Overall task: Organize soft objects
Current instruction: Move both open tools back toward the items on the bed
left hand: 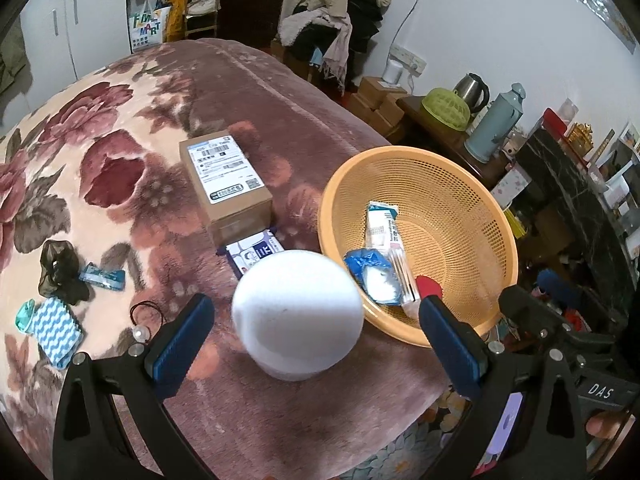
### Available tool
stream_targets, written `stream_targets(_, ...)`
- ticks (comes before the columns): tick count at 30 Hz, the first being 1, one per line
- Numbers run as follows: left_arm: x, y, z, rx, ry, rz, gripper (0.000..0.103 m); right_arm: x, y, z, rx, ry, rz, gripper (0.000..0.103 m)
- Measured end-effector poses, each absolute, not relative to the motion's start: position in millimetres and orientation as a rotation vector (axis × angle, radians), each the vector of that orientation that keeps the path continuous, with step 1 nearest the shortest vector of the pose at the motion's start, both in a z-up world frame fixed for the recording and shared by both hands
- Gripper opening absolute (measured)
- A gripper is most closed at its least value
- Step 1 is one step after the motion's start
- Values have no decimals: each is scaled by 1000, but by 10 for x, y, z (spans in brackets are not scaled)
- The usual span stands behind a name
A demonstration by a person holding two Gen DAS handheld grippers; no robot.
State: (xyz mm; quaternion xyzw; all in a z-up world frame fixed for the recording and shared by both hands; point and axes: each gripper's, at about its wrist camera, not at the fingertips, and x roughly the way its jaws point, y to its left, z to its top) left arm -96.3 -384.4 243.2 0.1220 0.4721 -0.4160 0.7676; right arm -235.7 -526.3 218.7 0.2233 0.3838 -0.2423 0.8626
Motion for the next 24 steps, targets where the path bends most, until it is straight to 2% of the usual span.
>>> stream_targets(24, -607, -3169, 2405, 186, 1034, -836, 102, -1920, -4729, 2264, 363, 839, -444, 103)
